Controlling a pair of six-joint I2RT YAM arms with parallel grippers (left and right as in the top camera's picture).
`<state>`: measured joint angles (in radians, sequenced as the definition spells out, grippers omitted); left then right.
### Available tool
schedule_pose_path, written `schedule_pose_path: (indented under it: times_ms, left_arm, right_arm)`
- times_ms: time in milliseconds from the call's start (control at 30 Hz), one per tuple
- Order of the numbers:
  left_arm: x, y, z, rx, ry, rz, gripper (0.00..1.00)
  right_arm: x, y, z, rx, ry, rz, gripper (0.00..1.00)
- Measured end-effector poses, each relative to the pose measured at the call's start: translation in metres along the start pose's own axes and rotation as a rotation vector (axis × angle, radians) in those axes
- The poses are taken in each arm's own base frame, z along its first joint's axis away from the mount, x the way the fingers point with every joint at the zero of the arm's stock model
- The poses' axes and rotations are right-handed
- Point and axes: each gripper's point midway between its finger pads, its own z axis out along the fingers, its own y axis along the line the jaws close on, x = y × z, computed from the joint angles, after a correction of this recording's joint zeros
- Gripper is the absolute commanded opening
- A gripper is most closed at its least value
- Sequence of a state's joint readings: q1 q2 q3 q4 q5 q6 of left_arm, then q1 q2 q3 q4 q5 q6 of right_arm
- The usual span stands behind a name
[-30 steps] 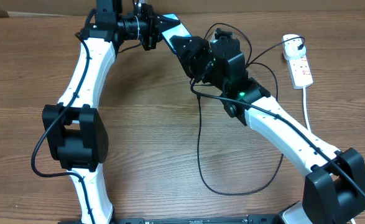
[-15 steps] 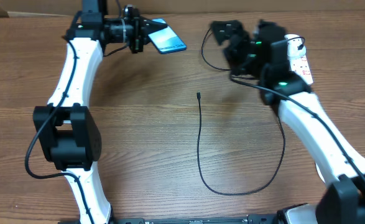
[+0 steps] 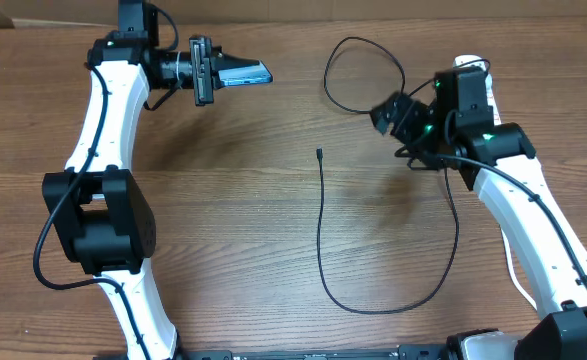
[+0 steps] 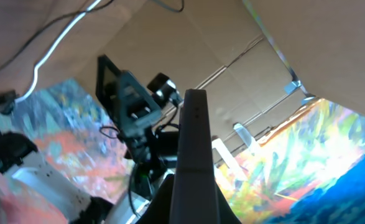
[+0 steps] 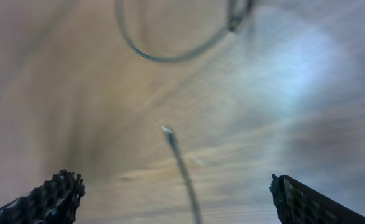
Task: Plug charger to phone and switch on socket
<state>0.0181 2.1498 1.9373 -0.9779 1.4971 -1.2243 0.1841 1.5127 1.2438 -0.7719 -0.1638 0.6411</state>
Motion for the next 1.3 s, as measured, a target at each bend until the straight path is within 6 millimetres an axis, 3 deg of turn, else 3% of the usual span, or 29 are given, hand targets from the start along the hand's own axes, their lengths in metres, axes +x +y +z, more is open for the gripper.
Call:
schedule_pose_path:
  times_ms: [167,400,700,900,1167,1300]
  left_arm:
    - [0.005,0.011,0.013,-0.031,0.013,-0.062,0.04]
    - [0.017,0.032,0.028,-0.084,0.029,-0.118,0.04]
    - [0.026,0.072,0.020,-0.208,-0.036,-0.152,0.04]
    - [0.031,0.082,0.018,-0.249,-0.024,-0.010,0.04]
    - [0.023,0.083,0.017,-0.270,-0.037,0.102,0.04]
    - [-0.001,0.076,0.010,-0.281,-0.106,0.204,0.04]
  right_arm:
    - [0.020,-0.024,-0.002,0.113,0.070,-0.090,0.98]
    - [0.034,-0.040,-0.005,0.175,0.135,-0.150,1.00]
    - [0.042,-0.046,-0.008,0.197,0.171,-0.166,1.00]
    - [0.048,-0.040,-0.007,0.195,0.180,-0.211,1.00]
    - [0.067,-0.010,0.000,0.138,0.186,-0.324,0.99]
    - [0.067,-0.008,0.000,0.132,0.184,-0.332,0.93]
